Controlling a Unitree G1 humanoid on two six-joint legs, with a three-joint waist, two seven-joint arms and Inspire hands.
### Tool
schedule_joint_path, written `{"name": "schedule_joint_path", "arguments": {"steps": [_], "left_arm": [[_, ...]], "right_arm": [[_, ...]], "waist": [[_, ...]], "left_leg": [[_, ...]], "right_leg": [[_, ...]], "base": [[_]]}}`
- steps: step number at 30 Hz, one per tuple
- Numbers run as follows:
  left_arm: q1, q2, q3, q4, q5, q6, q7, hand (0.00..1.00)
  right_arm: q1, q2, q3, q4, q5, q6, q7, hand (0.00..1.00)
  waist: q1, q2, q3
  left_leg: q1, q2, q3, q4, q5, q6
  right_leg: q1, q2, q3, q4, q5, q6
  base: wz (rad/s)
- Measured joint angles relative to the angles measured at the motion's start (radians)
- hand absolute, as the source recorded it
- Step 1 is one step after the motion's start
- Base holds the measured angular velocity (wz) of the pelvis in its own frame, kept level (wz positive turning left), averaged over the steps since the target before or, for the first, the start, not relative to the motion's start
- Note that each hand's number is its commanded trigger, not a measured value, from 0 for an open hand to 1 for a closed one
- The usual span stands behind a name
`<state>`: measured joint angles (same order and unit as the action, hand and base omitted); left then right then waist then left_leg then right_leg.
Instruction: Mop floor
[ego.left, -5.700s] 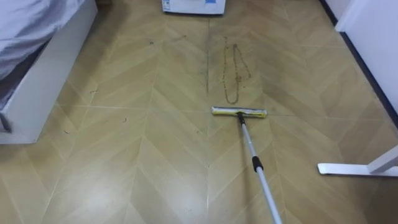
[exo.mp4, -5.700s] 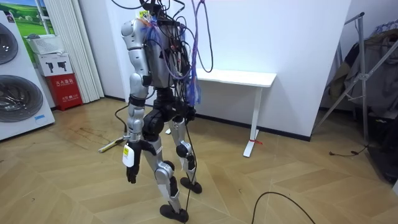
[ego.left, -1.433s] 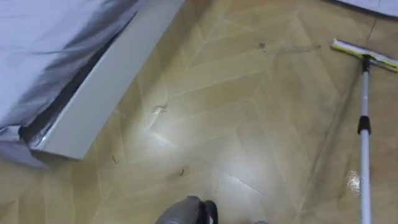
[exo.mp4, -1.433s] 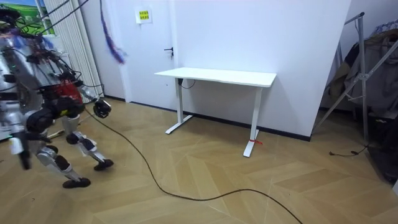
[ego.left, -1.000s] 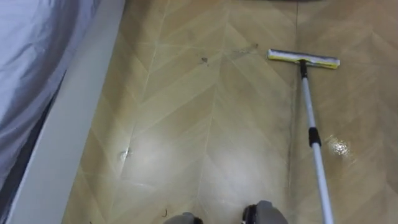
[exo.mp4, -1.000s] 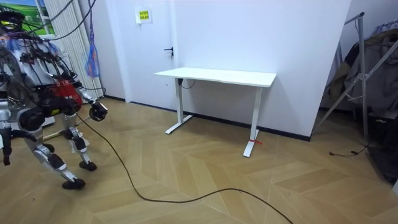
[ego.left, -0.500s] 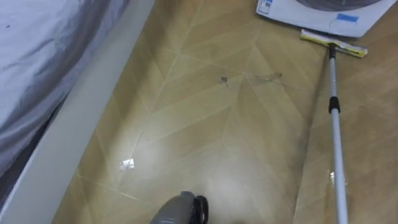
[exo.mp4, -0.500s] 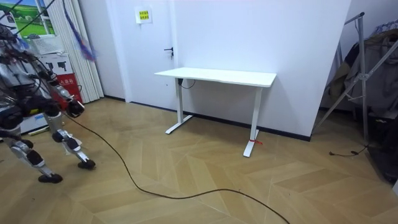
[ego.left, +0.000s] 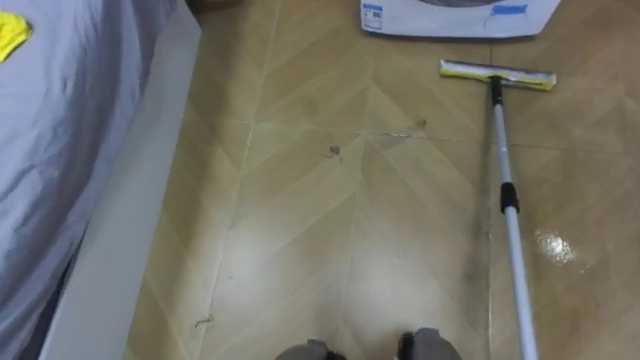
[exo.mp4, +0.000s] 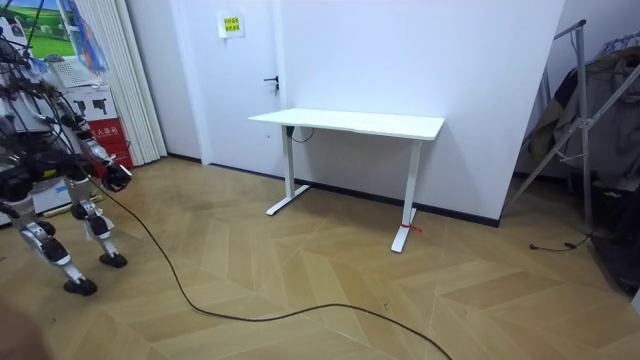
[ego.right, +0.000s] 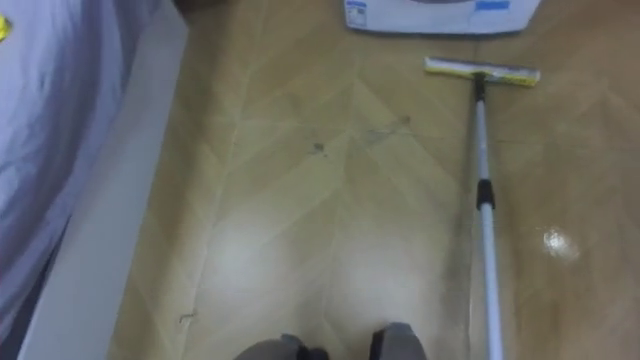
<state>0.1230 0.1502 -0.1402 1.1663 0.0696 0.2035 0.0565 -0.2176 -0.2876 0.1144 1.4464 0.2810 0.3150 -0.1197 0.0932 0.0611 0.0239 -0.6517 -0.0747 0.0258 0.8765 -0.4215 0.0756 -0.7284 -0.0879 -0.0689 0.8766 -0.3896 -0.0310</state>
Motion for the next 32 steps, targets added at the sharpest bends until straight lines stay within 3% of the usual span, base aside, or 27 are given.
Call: {"name": "schedule_joint_path", "arguments": {"steps": [1, 2, 3, 6, 9, 12, 18, 20, 24, 29, 32], "left_arm": [[0.003, 0.005, 0.001, 0.005, 0.004, 0.002, 0.001, 0.0], [0.003, 0.007, 0.001, 0.006, 0.008, 0.005, 0.001, 0.0], [0.004, 0.012, 0.001, 0.002, 0.011, 0.01, 0.001, 0.0], [0.005, 0.011, 0.0, 0.005, 0.005, 0.034, -0.002, 0.0], [-0.003, 0.012, 0.011, 0.003, 0.001, 0.037, -0.001, 0.0], [-0.02, 0.013, 0.034, 0.009, 0.005, 0.036, 0.003, 0.0], [-0.002, 0.014, 0.066, 0.008, 0.014, 0.032, 0.014, 0.0], [0.003, 0.015, 0.069, 0.005, 0.013, 0.039, 0.03, 0.0], [0.013, 0.002, 0.089, 0.003, 0.013, 0.074, 0.056, 0.0], [0.032, -0.013, 0.141, 0.002, 0.013, 0.085, 0.068, 0.0], [0.049, -0.014, 0.158, -0.007, 0.013, 0.116, 0.058, 0.0]], "right_arm": [[-0.044, -0.011, -0.008, -0.013, 0.001, -0.01, 0.003, 1.0], [-0.061, -0.013, -0.009, -0.009, 0.002, -0.003, 0.009, 1.0], [-0.069, -0.009, -0.01, 0.011, 0.015, 0.014, 0.015, 1.0], [-0.064, -0.013, -0.018, 0.007, 0.034, 0.003, 0.047, 1.0], [-0.051, -0.005, -0.009, 0.006, 0.038, -0.03, 0.072, 1.0], [-0.017, 0.012, -0.006, -0.015, 0.049, -0.064, 0.085, 1.0], [0.13, 0.038, 0.02, -0.053, 0.07, -0.098, 0.125, 1.0], [0.169, 0.046, 0.022, -0.072, 0.063, -0.099, 0.122, 1.0], [0.25, 0.069, 0.024, -0.087, 0.04, -0.105, 0.122, 1.0], [0.297, 0.1, 0.02, -0.087, -0.003, -0.102, 0.101, 1.0], [0.299, 0.114, 0.018, -0.089, -0.018, -0.087, 0.101, 1.0]], "waist": [[0.008, -0.009, 0.0051], [0.016, -0.009, 0.0041], [0.027, -0.027, 0.0072], [0.026, -0.043, 0.0099], [0.032, -0.035, 0.0105], [0.021, -0.034, 0.009], [0.016, -0.05, -0.0191], [0.005, -0.055, -0.0233], [-0.014, -0.067, -0.0248], [-0.034, -0.076, -0.0234], [-0.044, -0.081, -0.023]], "left_leg": [[0.002, 0.011, 0.004, -0.002, 0.0, 0.0], [0.003, 0.015, 0.004, -0.005, 0.001, -0.001], [0.012, 0.015, 0.004, -0.022, 0.002, -0.004], [0.037, 0.02, 0.005, -0.065, 0.001, -0.014], [0.091, 0.056, 0.006, -0.128, 0.014, -0.031], [0.201, 0.069, 0.004, -0.225, 0.043, -0.034], [0.499, 0.069, 0.01, -0.518, 0.139, -0.041], [0.564, 0.065, 0.003, -0.576, 0.155, -0.045], [0.664, 0.071, 0.004, -0.629, 0.167, -0.052], [0.727, 0.077, 0.005, -0.663, 0.167, -0.052], [0.757, 0.078, 0.001, -0.675, 0.167, -0.052]], "right_leg": [[0.005, 0.004, -0.01, -0.003, 0.001, -0.007], [0.008, 0.005, -0.016, -0.007, 0.003, -0.012], [0.01, 0.006, -0.02, -0.01, 0.004, -0.018], [0.022, 0.008, -0.027, -0.025, 0.013, -0.025], [0.09, 0.043, -0.041, -0.12, 0.063, -0.034], [0.211, 0.06, -0.049, -0.231, 0.107, -0.034], [0.49, 0.08, -0.056, -0.481, 0.175, -0.028], [0.552, 0.088, -0.059, -0.53, 0.184, -0.028], [0.647, 0.104, -0.056, -0.6, 0.188, -0.031], [0.711, 0.111, -0.059, -0.633, 0.187, -0.029], [0.744, 0.115, -0.06, -0.65, 0.186, -0.028]], "base": [[0.21], [0.2], [0.2], [0.22], [-0.2], [-0.1], [0.02], [0.08], [-0.02], [-0.02], [-0.04]]}}
